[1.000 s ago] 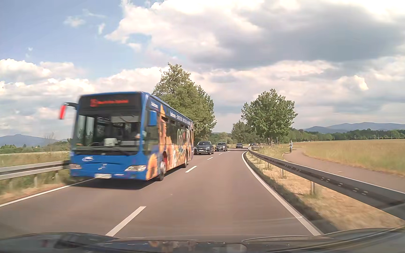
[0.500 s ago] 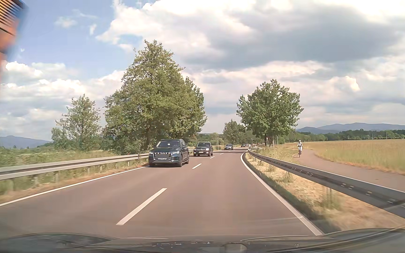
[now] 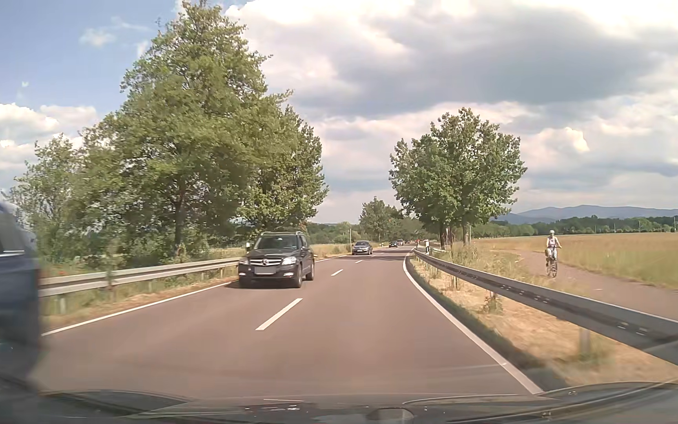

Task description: Follow the waypoints while adhering to traffic rules and regulations

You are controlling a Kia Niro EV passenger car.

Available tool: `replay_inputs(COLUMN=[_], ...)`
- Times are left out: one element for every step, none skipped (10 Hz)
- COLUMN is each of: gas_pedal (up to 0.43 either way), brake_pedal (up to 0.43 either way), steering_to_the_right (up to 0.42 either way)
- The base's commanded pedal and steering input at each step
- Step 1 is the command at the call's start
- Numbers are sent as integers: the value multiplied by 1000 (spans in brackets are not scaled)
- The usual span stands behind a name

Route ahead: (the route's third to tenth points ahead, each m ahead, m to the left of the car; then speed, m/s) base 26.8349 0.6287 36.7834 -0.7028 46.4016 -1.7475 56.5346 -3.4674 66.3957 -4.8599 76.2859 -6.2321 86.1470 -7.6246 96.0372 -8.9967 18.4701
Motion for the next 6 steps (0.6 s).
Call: replay_inputs(gas_pedal=[177, 177, 177, 177, 177, 177], brake_pedal=[0, 0, 0, 0, 0, 0], steering_to_the_right=[19, 19, 19, 19, 19, 19])
